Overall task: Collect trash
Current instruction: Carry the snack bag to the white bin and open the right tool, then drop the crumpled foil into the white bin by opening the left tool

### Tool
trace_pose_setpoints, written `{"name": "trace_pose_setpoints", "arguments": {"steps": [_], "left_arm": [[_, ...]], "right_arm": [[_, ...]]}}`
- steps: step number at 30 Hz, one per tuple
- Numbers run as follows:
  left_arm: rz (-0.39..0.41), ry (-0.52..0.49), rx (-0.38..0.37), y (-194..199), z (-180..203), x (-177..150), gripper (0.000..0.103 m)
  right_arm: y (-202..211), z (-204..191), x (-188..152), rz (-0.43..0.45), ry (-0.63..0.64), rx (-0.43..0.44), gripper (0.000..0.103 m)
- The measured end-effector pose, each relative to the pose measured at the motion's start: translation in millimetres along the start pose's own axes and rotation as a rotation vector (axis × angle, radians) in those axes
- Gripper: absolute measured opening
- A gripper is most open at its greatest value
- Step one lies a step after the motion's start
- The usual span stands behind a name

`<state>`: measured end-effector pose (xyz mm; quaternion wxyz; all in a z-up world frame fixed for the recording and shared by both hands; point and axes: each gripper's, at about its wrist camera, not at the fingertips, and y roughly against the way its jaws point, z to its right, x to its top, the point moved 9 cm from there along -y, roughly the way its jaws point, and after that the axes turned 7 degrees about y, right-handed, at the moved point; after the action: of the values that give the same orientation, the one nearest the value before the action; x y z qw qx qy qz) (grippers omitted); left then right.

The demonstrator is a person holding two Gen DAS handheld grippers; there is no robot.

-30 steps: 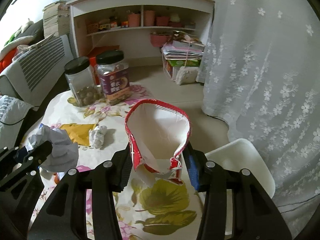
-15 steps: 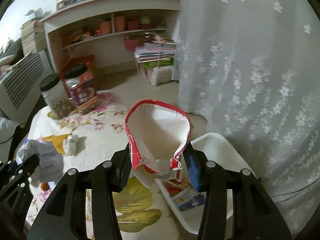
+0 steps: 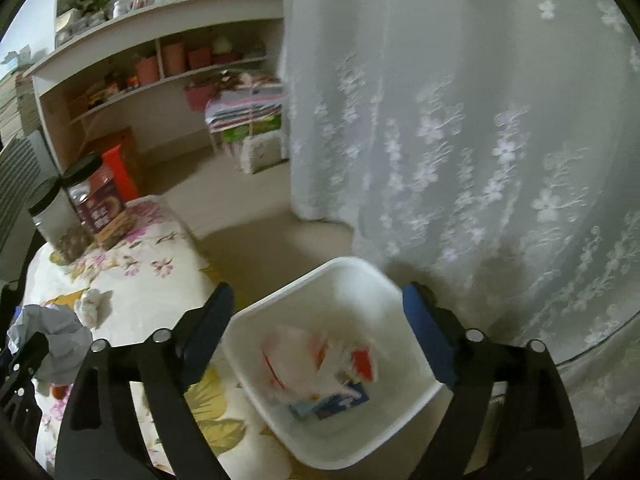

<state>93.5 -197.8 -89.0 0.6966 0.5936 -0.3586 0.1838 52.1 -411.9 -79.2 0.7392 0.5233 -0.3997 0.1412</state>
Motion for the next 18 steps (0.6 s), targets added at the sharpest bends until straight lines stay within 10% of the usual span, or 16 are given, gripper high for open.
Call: {"name": "trace_pose_setpoints", "arguments": {"steps": [18], "left_arm": [[-0.028,-0.081,-0.169,-7.9,130.8,-0.9,0.018]], "right_arm": [[12.5,122.0,-8.1,0.024,-0.292,-0.111,0.095]]}}
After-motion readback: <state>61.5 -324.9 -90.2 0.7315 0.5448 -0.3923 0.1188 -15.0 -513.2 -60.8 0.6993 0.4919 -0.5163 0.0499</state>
